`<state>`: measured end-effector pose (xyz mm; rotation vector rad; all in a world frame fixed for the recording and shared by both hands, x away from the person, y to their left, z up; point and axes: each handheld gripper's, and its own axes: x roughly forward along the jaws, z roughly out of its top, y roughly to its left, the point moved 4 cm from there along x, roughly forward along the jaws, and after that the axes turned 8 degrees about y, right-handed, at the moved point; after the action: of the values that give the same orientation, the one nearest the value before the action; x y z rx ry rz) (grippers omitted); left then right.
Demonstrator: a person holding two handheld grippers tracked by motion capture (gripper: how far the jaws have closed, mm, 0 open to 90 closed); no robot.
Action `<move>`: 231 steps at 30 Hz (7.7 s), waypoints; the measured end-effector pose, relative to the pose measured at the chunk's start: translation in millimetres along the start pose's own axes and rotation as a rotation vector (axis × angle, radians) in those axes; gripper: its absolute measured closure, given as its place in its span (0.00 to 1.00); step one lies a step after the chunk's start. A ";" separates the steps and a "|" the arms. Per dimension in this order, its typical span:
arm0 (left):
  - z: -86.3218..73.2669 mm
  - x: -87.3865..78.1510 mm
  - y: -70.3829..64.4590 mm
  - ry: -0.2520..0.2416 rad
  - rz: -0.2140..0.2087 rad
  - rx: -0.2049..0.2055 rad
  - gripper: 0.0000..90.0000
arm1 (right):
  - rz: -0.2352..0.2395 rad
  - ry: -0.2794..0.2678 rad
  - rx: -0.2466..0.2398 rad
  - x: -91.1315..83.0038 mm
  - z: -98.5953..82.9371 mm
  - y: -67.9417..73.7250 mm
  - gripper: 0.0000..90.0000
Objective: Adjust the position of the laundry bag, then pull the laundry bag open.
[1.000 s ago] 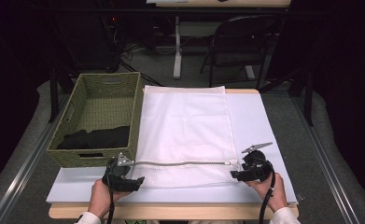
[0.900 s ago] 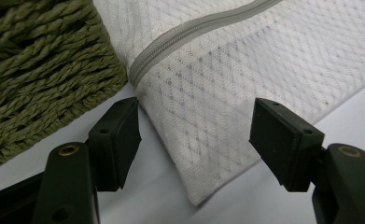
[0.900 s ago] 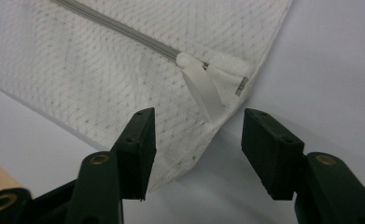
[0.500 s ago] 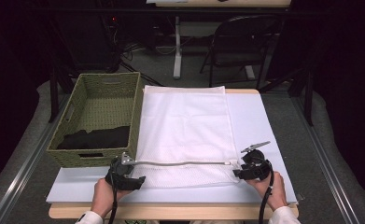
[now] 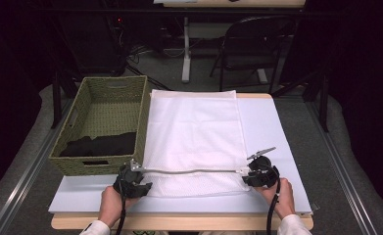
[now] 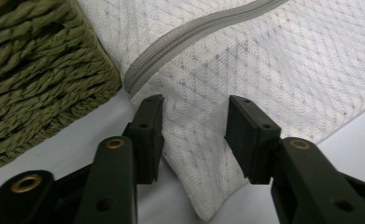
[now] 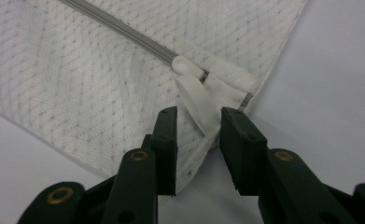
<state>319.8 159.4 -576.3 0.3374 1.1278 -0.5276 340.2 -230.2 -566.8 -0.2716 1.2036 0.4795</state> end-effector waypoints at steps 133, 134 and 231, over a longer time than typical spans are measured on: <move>-3.3 -22.2 -28.5 -0.015 -0.100 0.236 0.18 | 0.108 0.016 0.007 -5.2 -11.3 -7.0 0.55; -3.2 -22.2 -28.7 -0.018 -0.100 0.235 0.18 | 0.113 0.019 0.010 -4.4 -11.1 -6.2 0.56; 95.2 20.9 -143.0 -0.142 -0.374 0.393 0.20 | 0.077 0.000 -0.111 -22.5 -13.6 17.0 0.95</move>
<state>319.4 -12.5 -556.5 0.4224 0.9479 -1.0939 314.4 -226.2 -549.6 -0.3214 1.1927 0.6142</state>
